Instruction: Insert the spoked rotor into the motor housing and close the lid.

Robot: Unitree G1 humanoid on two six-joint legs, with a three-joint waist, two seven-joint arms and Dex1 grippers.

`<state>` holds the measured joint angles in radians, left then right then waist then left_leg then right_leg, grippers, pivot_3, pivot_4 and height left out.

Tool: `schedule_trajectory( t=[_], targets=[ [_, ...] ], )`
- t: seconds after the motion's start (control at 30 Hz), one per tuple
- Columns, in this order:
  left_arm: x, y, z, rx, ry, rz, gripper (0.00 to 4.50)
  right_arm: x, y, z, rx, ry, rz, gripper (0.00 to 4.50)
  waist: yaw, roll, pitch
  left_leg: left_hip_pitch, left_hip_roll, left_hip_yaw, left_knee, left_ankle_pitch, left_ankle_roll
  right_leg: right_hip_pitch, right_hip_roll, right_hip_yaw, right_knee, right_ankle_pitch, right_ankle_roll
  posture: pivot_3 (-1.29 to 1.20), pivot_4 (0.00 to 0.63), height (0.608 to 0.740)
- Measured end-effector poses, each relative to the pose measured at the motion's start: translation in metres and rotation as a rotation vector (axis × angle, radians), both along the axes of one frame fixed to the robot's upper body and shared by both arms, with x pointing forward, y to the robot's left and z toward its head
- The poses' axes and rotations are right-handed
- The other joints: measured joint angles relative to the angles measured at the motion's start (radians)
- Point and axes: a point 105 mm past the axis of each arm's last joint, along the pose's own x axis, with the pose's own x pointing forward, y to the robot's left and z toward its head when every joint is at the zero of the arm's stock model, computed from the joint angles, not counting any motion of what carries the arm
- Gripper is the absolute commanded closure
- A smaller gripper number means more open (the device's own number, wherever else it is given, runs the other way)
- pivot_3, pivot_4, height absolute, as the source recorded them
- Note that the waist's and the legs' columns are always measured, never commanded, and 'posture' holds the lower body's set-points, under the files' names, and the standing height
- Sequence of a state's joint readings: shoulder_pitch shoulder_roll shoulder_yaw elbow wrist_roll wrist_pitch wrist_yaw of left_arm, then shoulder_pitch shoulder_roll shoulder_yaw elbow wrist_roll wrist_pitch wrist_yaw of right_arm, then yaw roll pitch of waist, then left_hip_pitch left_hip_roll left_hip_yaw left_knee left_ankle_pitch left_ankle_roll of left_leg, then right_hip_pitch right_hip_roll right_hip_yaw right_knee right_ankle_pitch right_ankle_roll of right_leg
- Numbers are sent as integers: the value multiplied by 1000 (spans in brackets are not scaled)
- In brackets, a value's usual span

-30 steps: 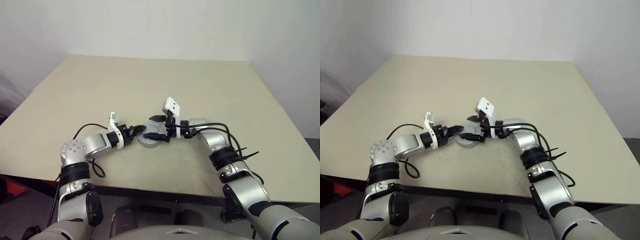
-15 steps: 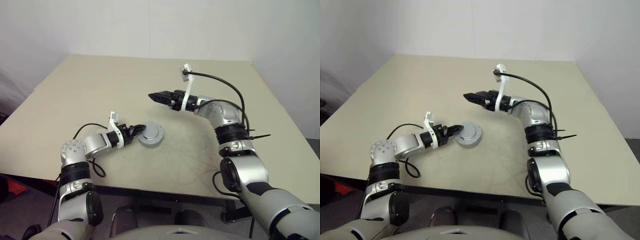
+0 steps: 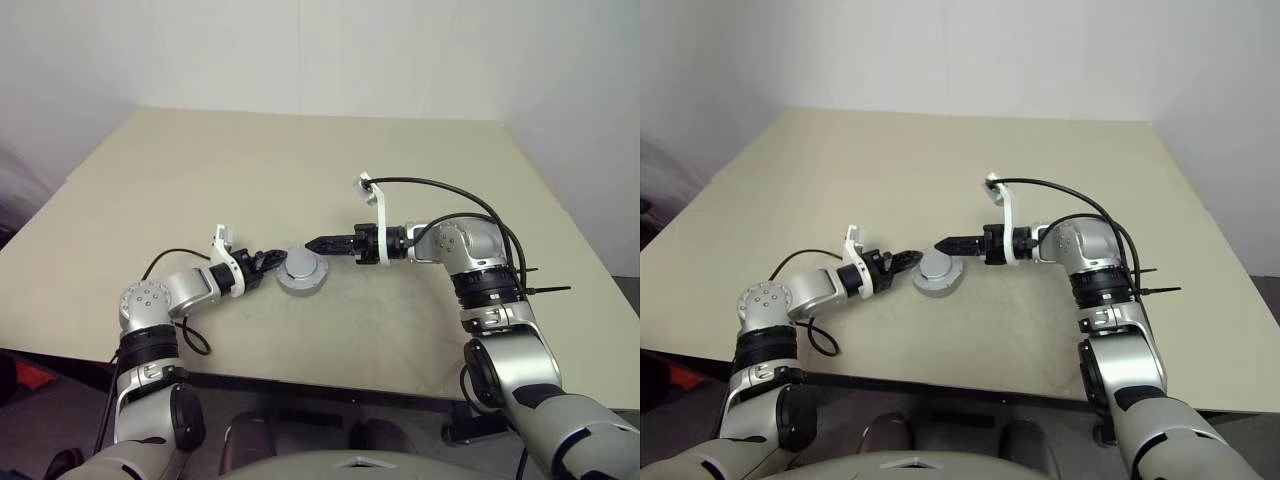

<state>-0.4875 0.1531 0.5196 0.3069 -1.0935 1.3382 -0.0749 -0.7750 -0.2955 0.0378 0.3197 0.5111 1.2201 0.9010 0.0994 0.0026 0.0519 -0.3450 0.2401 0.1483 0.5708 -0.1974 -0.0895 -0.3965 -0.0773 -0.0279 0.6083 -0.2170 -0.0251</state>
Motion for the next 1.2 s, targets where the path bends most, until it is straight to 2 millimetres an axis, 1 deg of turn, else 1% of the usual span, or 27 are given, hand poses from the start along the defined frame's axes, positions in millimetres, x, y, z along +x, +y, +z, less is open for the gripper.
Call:
schedule_trajectory(
  t=[0.17, 0.23, 0.3, 0.37, 0.43, 0.77, 0.9, 1.07, 1.2],
  targets=[
    [0, 4, 0, 8, -1, 6, 4500, -11, -6, -12, -20, 110, 5, 16, 3, 0, 0, 0, 0, 0, 0, 0, 0, 0, 0, 0, 0, 0, 0, 0, 0, 740],
    [0, 5, 0, 10, -1, 6, 4500, -9, -8, -16, -33, 122, -19, 16, 2, 0, 0, 0, 0, 0, 0, 0, 0, 1, 0, 0, 0, 0, 0, 0, 0, 740],
    [0, 5, 0, 11, 0, 7, 4500, -2, -11, -17, -47, 127, -58, 16, 1, 0, 0, 1, 0, 0, 0, 1, -1, 1, 0, 0, 1, 0, 0, 0, 0, 740],
    [0, 5, 0, 11, 0, 6, 4500, 4, -19, -31, -103, 157, -114, 16, 2, 0, 0, 1, 0, 0, 0, 1, -1, 1, 0, 0, 1, 0, 0, 0, 0, 740],
    [0, 5, 0, 10, 1, 6, 4500, 4, -21, -37, -130, 167, -128, 16, 2, 0, 0, 0, 0, 0, 0, 1, -1, 0, 0, 0, 1, 0, 0, 0, 0, 740],
    [0, 5, 0, 11, 1, 8, 4500, 2, -22, -42, -150, 164, -110, 16, 3, 0, 0, 0, 0, 0, 0, 1, -1, 1, 0, 0, 1, 0, 0, 0, 0, 740],
    [0, 7, 0, 16, 0, 10, 4500, -2, -19, -42, -135, 193, -96, 16, 2, 0, 0, 0, 0, 0, 0, 1, -1, 1, 0, 0, 1, 0, 0, 0, 0, 740],
    [0, 8, 0, 20, 0, 13, 4500, -8, -2, -43, -99, 240, -71, 16, 1, 0, 0, 0, 0, 0, 0, 1, -1, 1, 0, 0, 1, 0, 0, 0, 0, 740],
    [1, 12, 0, 32, 1, 21, 4500, -5, 8, -43, -45, 301, -110, 16, -1, 0, 0, 0, 0, 0, 1, 1, -2, 0, 0, 0, 2, 0, 0, 0, 0, 740]
  ],
)
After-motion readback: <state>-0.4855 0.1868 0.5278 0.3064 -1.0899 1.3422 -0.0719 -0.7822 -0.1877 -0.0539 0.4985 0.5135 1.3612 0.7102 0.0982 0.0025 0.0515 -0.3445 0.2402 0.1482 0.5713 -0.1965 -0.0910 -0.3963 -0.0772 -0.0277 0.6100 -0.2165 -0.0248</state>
